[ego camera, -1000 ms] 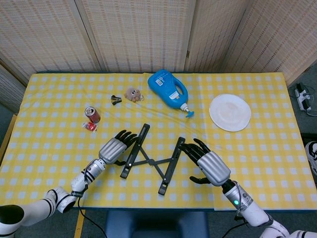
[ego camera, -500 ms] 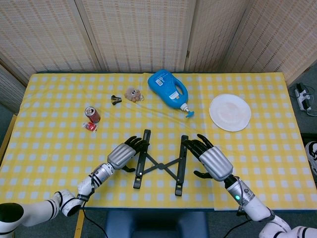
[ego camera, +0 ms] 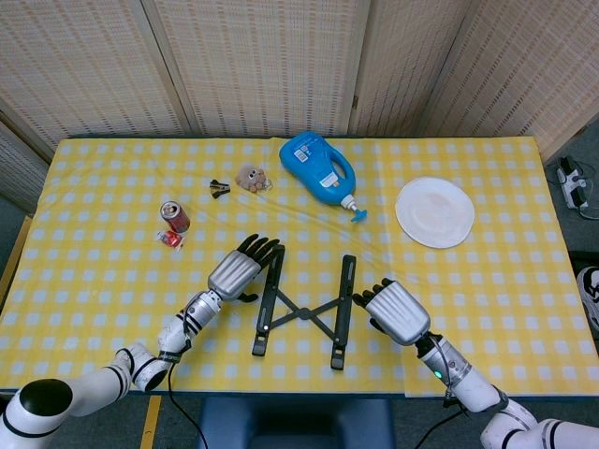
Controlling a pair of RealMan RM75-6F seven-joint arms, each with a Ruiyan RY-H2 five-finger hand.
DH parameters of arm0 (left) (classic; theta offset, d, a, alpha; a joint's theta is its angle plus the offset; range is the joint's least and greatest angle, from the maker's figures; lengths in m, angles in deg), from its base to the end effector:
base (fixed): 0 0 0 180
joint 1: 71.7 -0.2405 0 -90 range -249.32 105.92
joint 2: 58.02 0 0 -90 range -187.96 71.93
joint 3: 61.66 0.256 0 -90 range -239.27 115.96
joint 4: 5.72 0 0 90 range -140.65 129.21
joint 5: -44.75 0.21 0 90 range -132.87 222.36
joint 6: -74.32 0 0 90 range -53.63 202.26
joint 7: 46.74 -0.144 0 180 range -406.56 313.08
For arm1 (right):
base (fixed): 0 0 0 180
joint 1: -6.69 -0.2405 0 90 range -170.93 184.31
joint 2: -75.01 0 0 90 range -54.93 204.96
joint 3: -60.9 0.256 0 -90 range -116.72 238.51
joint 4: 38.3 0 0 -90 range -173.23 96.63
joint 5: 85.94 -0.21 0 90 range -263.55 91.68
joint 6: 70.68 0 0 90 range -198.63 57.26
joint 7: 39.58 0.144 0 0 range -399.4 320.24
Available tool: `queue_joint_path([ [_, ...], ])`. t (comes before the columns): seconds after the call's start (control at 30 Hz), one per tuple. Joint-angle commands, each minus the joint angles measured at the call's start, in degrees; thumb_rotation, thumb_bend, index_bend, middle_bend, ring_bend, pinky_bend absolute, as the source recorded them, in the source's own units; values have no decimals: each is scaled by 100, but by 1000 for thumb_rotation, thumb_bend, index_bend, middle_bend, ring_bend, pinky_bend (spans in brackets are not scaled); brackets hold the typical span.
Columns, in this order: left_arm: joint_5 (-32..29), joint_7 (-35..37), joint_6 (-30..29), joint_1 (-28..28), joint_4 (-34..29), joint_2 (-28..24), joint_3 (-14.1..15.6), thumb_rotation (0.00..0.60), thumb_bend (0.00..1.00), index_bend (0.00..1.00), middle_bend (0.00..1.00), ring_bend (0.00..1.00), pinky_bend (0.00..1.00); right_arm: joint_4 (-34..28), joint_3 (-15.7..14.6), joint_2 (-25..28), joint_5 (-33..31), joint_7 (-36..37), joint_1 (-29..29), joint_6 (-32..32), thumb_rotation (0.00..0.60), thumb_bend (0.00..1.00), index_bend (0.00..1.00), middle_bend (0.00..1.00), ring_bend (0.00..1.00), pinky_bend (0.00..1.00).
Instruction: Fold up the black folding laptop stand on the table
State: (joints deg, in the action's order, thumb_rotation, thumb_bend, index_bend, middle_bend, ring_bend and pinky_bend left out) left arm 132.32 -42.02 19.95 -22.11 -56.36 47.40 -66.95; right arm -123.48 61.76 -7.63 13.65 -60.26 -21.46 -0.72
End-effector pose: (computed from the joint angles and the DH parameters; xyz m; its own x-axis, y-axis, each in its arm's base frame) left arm -0.1379 0.3734 -0.0828 0.5295 0.1649 0.8321 0.7134 -0.6172 -0.3317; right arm -0.1877 -0.2561 0.0170 0.6255 0.0572 0.7781 -0.5886 -0.6201 0.5187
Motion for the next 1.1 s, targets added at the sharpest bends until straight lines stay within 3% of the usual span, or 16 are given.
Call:
queue_joint_path([
  [0.03, -12, 22, 65, 79, 86, 90, -22, 600, 163, 0, 40, 0, 0, 207, -51, -170, 20, -189, 20, -8, 600, 212, 552, 754, 764, 752],
  [0.7, -113, 189, 139, 174, 387, 322, -9, 600, 153, 0, 40, 0, 0, 1990, -226, -1407, 133, 0, -157, -128, 600, 212, 588, 790, 790, 791],
  [1.1, -127, 303, 133, 174, 388, 342, 21, 600, 153, 0, 40, 0, 0, 2551, -222, -1873, 142, 63, -282, -93, 600, 212, 588, 790, 788, 791],
])
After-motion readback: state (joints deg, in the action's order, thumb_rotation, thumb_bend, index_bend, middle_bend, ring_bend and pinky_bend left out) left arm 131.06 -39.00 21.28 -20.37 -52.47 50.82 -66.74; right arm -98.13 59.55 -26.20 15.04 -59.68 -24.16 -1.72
